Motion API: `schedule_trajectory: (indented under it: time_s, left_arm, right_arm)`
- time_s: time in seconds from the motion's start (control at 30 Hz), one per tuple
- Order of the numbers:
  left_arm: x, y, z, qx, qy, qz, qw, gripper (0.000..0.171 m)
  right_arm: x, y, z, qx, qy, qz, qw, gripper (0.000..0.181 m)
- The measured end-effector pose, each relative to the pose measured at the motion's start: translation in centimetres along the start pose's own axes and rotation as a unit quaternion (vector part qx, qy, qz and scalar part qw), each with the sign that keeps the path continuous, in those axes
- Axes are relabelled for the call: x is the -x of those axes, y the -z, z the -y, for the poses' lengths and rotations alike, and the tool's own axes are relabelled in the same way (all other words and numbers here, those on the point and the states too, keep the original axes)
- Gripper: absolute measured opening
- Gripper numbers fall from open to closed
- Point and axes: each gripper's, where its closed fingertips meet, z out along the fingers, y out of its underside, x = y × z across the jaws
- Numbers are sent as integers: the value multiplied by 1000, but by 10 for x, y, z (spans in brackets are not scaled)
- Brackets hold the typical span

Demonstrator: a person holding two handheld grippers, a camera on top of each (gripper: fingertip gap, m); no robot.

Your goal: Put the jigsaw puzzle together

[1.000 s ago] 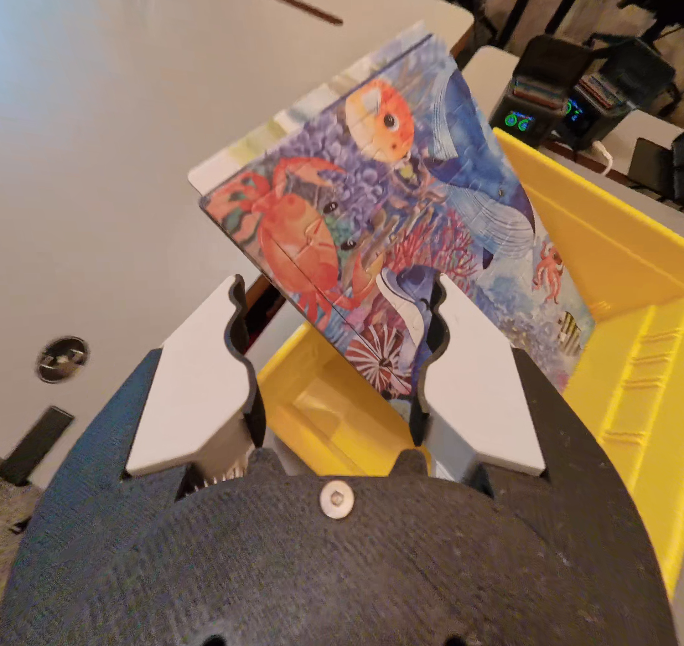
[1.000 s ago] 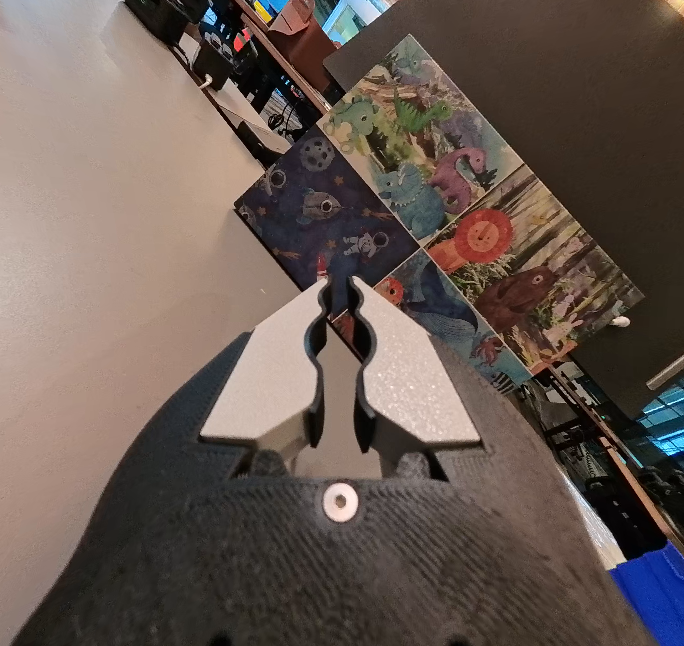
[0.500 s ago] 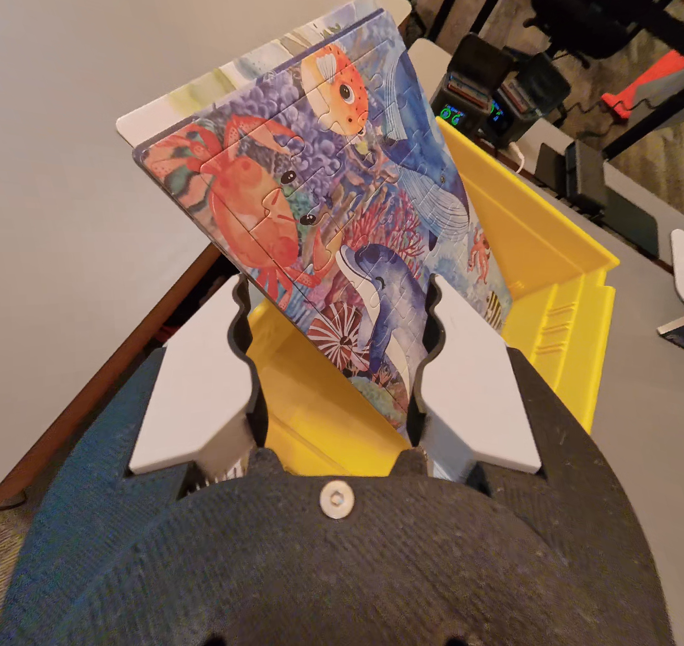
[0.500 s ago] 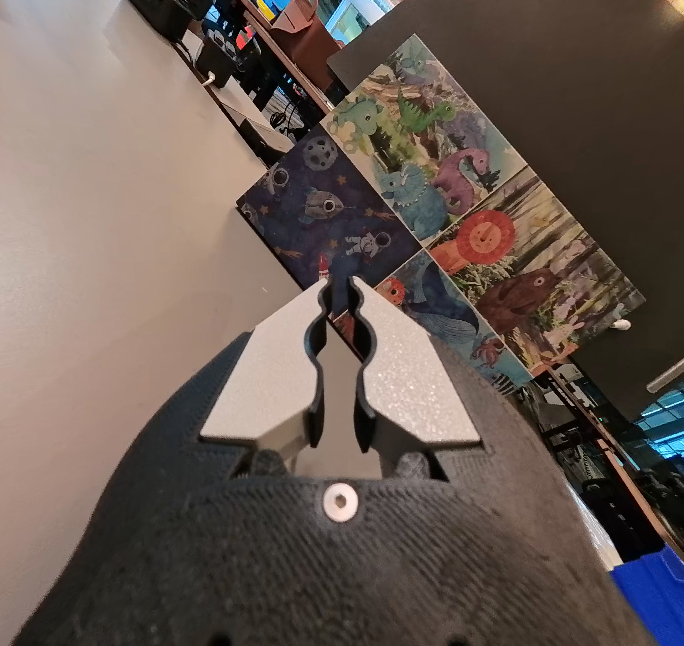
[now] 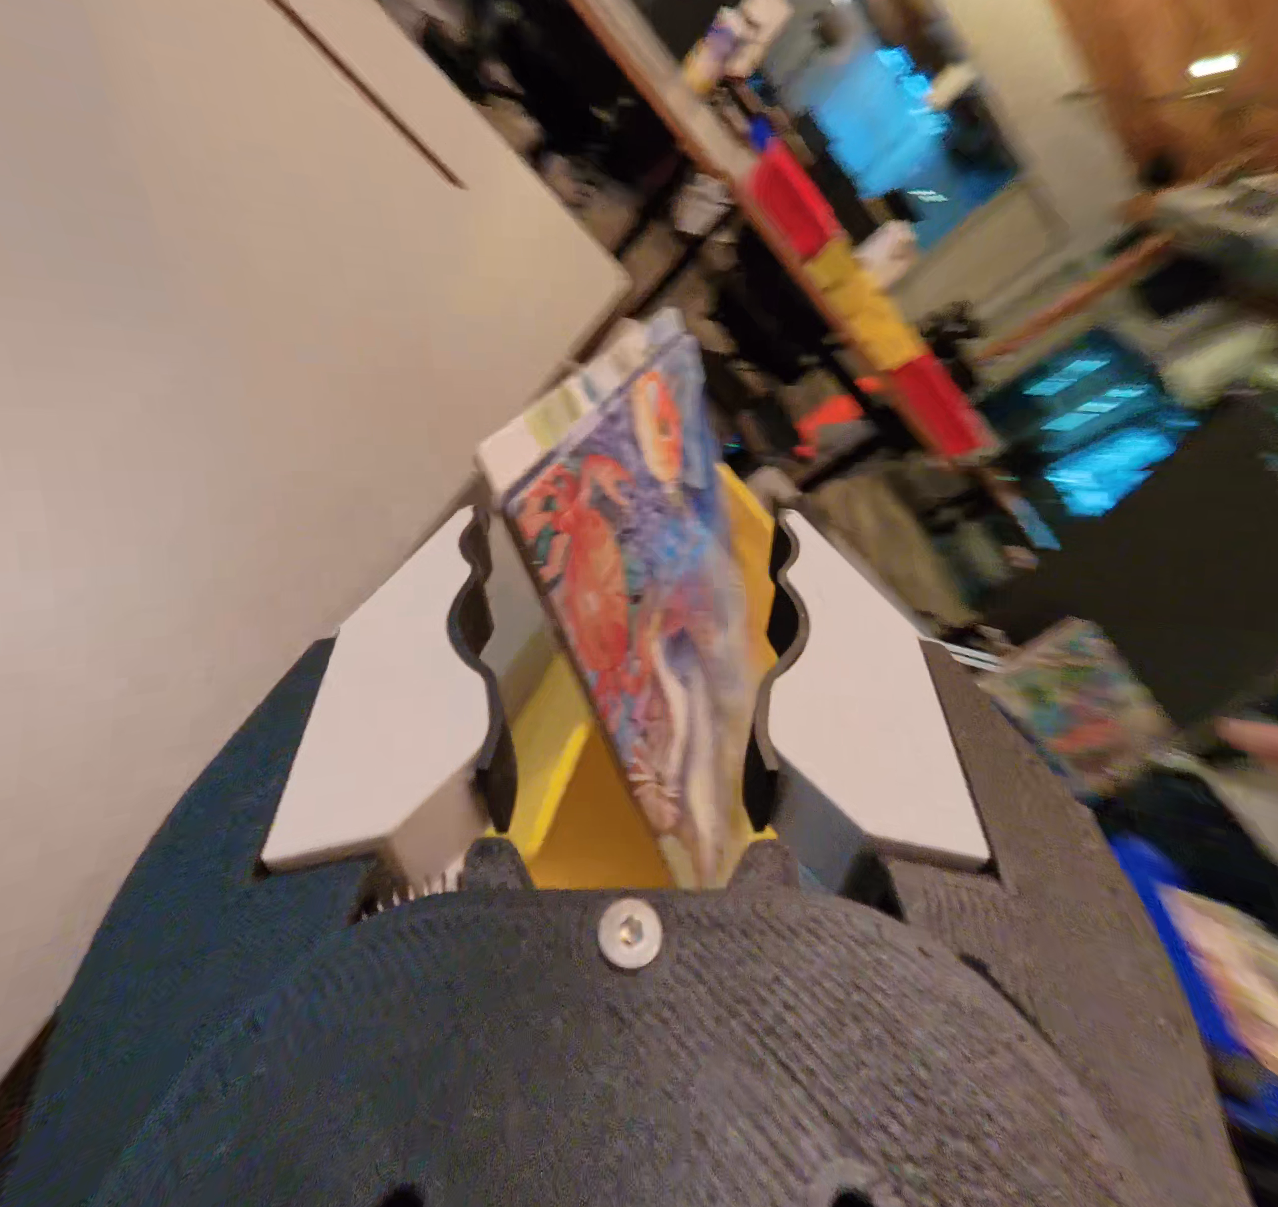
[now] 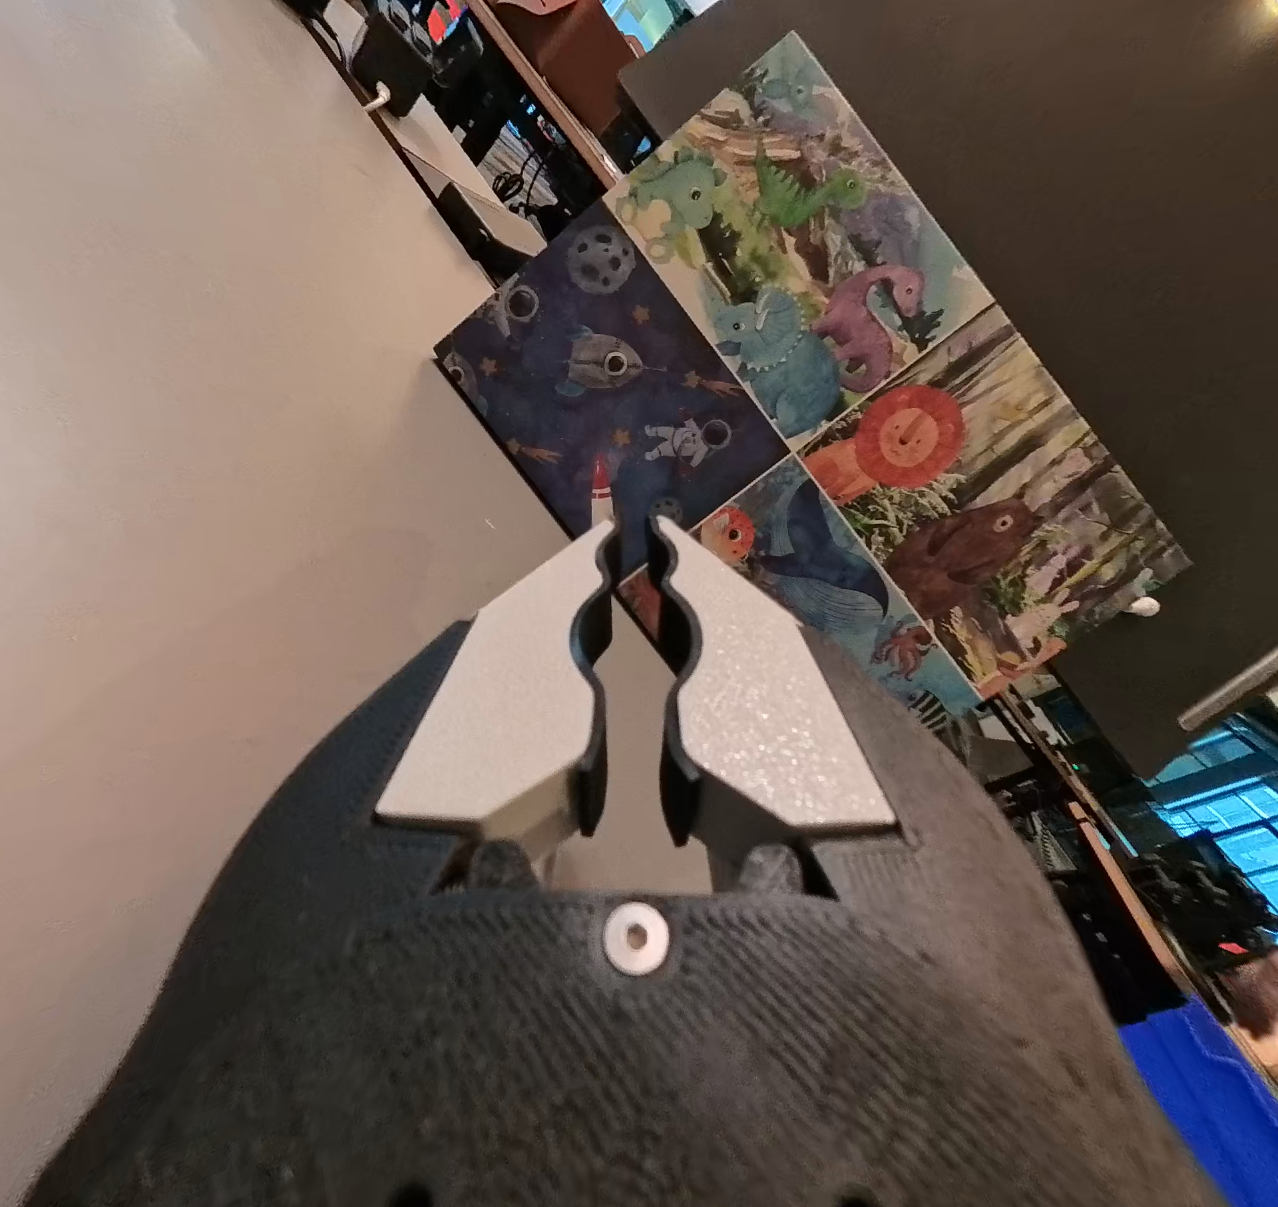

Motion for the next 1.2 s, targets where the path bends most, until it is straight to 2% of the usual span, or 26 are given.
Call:
schedule_trajectory:
  time_s: [0.07,0.13,0.27,0.3,0.43,0.47,0.5,0.53,0.6,0.8,0.9,1.0,1.2]
  left_arm:
    - [-4,0,0,3,36,-43,998,80]
    - [-1,5,-1,-2,43,-50,998,71]
    - [6,11,-5,-3,41,-56,998,66]
    - [3,12,-5,-2,46,-69,997,60]
    - [-3,15,-4,-8,51,-87,995,58]
    - [-4,16,-4,-10,44,-86,995,56]
    - [-10,18,-2,-17,37,-98,994,43]
    - [-17,21,0,-23,35,-116,992,39]
    - [-24,21,2,-27,34,-119,992,42]
    - [7,12,5,-26,-8,-13,1000,73]
    - [10,9,0,-16,12,-23,1000,74]
    - [-3,6,-5,-4,30,-70,997,73]
    - [-20,13,1,-28,30,-86,995,74]
  right_arm:
    - [1,-1,-2,6,7,-1,1000,4]
    - [3,-1,-2,8,15,1,1000,4]
    - [8,-2,-3,12,33,6,999,4]
    - [9,-3,-3,13,37,6,999,4]
    - [13,-3,-4,17,53,9,998,4]
    - [13,-3,-4,17,54,9,998,3]
    - [13,-3,-4,17,54,9,998,4]
    - [13,-3,-4,17,54,8,998,4]
    - [13,-3,-4,18,53,8,998,3]
    - [13,-3,-4,16,52,11,998,3]
    - [13,-2,-4,14,50,12,999,3]
    - [13,-2,-3,14,50,14,999,3]
    - [15,-2,-4,14,53,17,998,4]
